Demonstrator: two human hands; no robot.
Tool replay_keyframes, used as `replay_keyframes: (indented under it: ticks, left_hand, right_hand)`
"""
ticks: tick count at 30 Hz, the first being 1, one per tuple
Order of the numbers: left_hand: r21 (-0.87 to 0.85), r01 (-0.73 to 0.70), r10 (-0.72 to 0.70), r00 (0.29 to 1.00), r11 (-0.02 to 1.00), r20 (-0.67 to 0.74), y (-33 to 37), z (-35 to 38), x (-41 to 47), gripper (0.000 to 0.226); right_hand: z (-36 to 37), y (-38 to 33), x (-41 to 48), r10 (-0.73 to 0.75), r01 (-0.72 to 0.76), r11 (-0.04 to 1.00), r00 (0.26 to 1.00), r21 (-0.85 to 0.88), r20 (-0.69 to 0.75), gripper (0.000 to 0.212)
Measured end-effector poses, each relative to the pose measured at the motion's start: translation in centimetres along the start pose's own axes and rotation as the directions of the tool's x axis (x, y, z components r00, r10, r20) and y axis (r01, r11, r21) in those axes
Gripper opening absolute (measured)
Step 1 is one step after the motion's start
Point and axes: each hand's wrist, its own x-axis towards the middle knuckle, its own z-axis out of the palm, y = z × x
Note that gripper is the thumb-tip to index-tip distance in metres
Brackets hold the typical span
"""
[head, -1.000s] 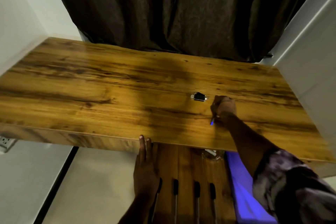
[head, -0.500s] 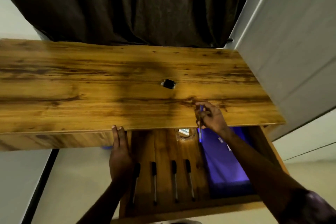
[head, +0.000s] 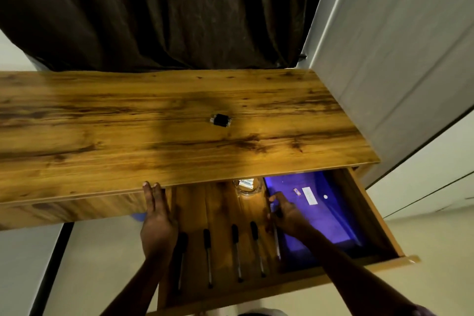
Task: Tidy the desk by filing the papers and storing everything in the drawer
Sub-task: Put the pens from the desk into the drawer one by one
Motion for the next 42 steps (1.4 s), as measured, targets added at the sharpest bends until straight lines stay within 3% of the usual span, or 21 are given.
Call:
replay_keyframes:
  ticks: [9, 17, 22, 27, 33, 42]
  left_hand:
    - [0.005, 0.041, -0.041, 0.999, 0.999, 0.028, 0.2, -0.2, -0.2, 0.092]
    - [-0.011, 0.049, -0.048, 0.998, 0.999, 0.028, 0.2, -0.1, -0.1, 0.084]
    - [-0.023, 0.054, -0.053, 0.998, 0.998, 0.030, 0.2, -0.2, -0.1, 0.087]
    - [-0.006, 0.066, -0.066, 0.996, 0.998, 0.053, 0.1, -0.3, 0.1, 0.092]
    - [-0.006, 0.049, -0.048, 0.998, 0.999, 0.046, 0.3, -0.4, -0.1, 0.093]
    - [0.003, 0.039, -0.040, 0.998, 0.999, 0.058, -0.1, -0.2, 0.0, 0.097]
  right_hand:
    - [1.5, 0.8, 0.4, 0.101, -0.091, 0.990, 0.991, -0.110, 0.087, 0.043]
    - [2.6, 0.7, -0.7, 0.169, -0.147, 0.963, 0.982, -0.226, 0.079, 0.039]
    - [2.6, 0.3, -1.2, 0.101, -0.069, 0.957, 0.990, -0.282, 0.101, 0.028]
    - [2.6, 0.7, -1.2, 0.140, -0.119, 0.962, 0.988, -0.245, 0.069, 0.017]
    - [2.2, -0.2, -1.2, 0.112, -0.067, 0.904, 0.990, -0.423, 0.082, 0.026]
    - [-0.4, -5.4, 1.4, -0.127, -0.005, 0.865, 0.965, -0.502, -0.228, 0.040]
